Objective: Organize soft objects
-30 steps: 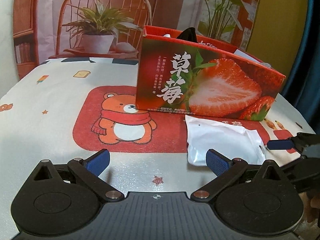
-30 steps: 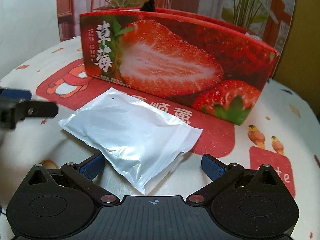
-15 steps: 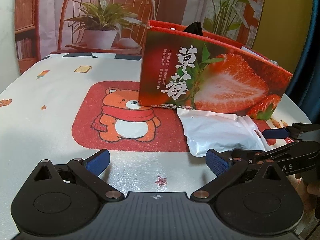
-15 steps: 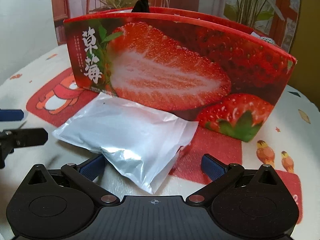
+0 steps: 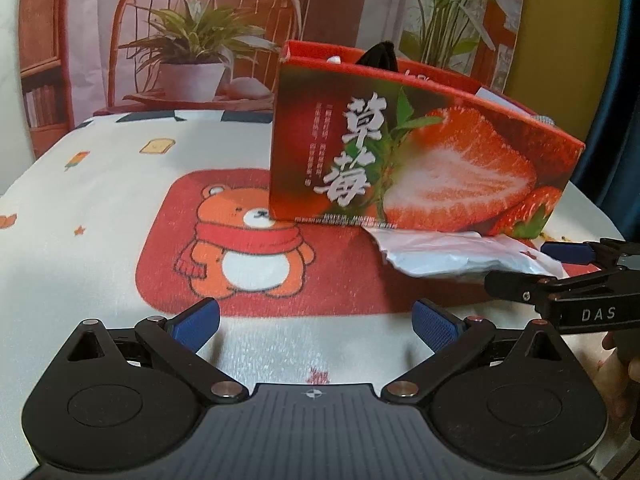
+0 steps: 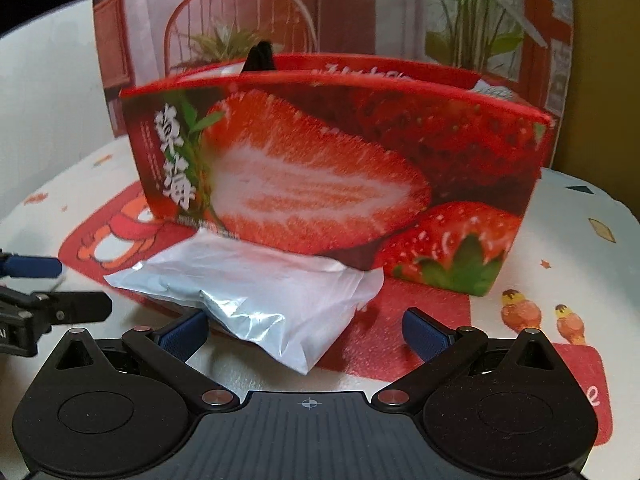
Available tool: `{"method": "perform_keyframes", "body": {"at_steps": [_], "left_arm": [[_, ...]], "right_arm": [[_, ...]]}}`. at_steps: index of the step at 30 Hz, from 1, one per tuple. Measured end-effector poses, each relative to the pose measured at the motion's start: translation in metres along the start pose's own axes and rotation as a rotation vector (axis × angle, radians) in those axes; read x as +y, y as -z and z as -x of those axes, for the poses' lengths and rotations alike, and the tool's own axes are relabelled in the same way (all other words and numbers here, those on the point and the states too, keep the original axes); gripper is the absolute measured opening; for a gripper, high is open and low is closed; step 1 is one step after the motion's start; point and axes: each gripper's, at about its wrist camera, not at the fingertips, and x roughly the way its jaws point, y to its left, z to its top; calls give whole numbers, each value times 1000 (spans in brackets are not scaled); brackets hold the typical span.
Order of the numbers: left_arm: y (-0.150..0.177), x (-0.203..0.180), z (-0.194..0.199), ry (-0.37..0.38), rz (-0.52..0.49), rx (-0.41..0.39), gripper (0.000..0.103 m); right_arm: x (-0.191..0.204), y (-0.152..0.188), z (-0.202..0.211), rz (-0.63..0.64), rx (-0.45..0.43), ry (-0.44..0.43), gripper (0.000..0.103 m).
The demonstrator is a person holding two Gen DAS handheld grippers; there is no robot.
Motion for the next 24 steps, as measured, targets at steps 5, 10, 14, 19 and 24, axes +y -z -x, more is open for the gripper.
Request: {"method": "perform_keyframes", "body": {"at_steps": [5,10,14,19,24], "left_arm": [[-13,-8,-3,20,-58,2,103],[-20,-17,-9,51,-113,-9,103],[-24,-20,-18,103,-118,2,102],[-34,-25,-30,132,-136,-25,99],[-46,-33,-43,181,-164,-37,86]], "right_arm": [[-11,-7,1,-43,-21,-12,102],[-9,-11,0,-42,-49,-16,102],[-10,-15,0,-35,-61,-23,102],[-13,-18,0,-32,-80,-29,102],[-20,-21,4,-38,-94,-30,100]]}}
